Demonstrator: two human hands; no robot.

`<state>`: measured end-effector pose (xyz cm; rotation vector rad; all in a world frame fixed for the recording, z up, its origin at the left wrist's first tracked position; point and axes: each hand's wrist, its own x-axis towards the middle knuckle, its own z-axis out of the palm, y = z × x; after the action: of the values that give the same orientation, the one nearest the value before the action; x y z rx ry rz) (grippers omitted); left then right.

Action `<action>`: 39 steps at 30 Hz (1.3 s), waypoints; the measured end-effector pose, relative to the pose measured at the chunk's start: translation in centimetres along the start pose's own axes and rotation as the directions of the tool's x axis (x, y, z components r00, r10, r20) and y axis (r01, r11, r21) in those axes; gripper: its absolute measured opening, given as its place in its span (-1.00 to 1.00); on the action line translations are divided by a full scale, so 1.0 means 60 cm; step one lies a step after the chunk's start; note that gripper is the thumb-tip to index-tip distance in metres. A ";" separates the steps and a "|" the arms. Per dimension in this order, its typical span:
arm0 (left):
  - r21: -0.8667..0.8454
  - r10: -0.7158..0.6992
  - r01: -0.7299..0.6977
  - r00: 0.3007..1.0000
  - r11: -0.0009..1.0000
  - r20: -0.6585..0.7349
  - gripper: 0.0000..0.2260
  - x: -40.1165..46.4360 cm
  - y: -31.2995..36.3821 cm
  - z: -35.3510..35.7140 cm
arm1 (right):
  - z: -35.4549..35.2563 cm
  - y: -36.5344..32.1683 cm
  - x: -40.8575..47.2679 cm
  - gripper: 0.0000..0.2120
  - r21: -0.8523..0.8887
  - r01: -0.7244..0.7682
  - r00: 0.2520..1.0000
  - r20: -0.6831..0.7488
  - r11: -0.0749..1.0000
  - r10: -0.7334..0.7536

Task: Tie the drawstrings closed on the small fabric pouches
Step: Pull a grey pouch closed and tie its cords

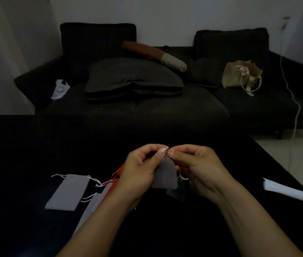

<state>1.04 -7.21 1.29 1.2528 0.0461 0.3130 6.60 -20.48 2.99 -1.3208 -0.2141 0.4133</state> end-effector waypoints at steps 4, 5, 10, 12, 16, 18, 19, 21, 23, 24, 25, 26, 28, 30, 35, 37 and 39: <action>0.075 0.035 -0.032 0.999 0.997 -0.034 -0.90 0.002 0.004 -0.004 | -0.001 0.003 0.001 -0.91 -0.101 0.064 0.995 0.077 0.993 -0.057; 0.104 0.044 -0.039 0.998 0.994 -0.045 -0.90 0.003 0.006 -0.006 | -0.002 0.004 0.000 -0.89 -0.111 0.072 0.994 0.092 0.991 -0.062; 0.215 0.131 -0.115 0.990 0.970 -0.057 -0.90 0.004 0.010 -0.011 | -0.005 0.002 -0.002 -0.83 -0.112 0.089 0.988 0.135 0.990 -0.074; 0.256 0.156 -0.138 0.986 0.957 -0.051 -0.89 0.004 0.010 -0.013 | -0.004 0.005 -0.002 -0.74 -0.095 0.084 0.990 0.122 0.992 -0.072; 0.058 -0.004 0.007 0.999 0.998 -0.050 -0.85 0.004 0.016 -0.017 | -0.006 0.003 -0.002 -0.72 -0.055 0.038 0.979 0.200 0.998 -0.026; -0.058 -0.076 0.074 0.997 0.996 -0.034 -0.81 0.005 0.019 -0.019 | -0.007 0.001 -0.002 -0.81 -0.001 0.005 0.962 0.274 1.000 -0.005; -0.070 -0.086 0.084 0.996 0.994 -0.025 -0.81 0.006 0.020 -0.021 | -0.007 0.001 -0.001 -0.83 0.027 -0.018 0.954 0.298 0.999 0.009; -0.033 -0.068 0.068 0.998 0.997 0.001 -0.83 0.006 0.024 -0.025 | -0.007 0.000 -0.002 -0.84 0.051 -0.049 0.941 0.338 0.997 0.029; 0.084 0.019 -0.020 1.000 0.996 0.022 -0.86 0.005 0.029 -0.027 | -0.008 -0.002 -0.005 -0.83 0.029 -0.067 0.936 0.349 0.997 0.052; 0.157 0.081 -0.086 0.996 0.984 0.036 -0.88 0.004 0.031 -0.027 | -0.008 -0.004 -0.007 -0.82 0.010 -0.074 0.937 0.344 0.997 0.066; 0.221 0.144 -0.153 0.988 0.963 0.057 -0.89 0.004 0.032 -0.026 | -0.009 -0.006 -0.008 -0.80 -0.007 -0.080 0.941 0.331 0.997 0.078; 0.272 0.200 -0.214 0.977 0.938 0.081 -0.89 0.004 0.033 -0.025 | -0.010 -0.008 -0.008 -0.77 -0.019 -0.088 0.946 0.313 0.996 0.089; 0.351 0.272 -0.298 0.954 0.888 0.123 -0.88 0.004 0.033 -0.026 | -0.011 -0.010 -0.008 -0.73 -0.038 -0.102 0.953 0.284 0.994 0.109; 0.441 0.315 -0.354 0.935 0.825 0.163 -0.86 0.002 0.035 -0.030 | -0.011 -0.009 -0.009 -0.73 -0.056 -0.113 0.955 0.270 0.992 0.124; 0.672 0.517 -0.586 0.786 0.453 0.337 -0.84 0.005 0.041 -0.035 | -0.006 -0.011 -0.012 -0.74 -0.014 -0.153 0.949 0.275 0.988 0.151; 0.698 0.531 -0.645 0.727 0.311 0.435 -0.83 0.005 0.044 -0.035 | -0.001 -0.012 -0.012 -0.76 -0.007 -0.188 0.949 0.256 0.982 0.184; 0.701 0.508 -0.674 0.699 0.232 0.504 -0.84 0.004 0.044 -0.036 | 0.001 -0.009 -0.009 -0.77 -0.029 -0.193 0.958 0.209 0.981 0.195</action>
<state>0.29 -4.42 3.14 2.3223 -0.5370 0.9530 6.19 -20.78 3.58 -1.3108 -0.2641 0.7214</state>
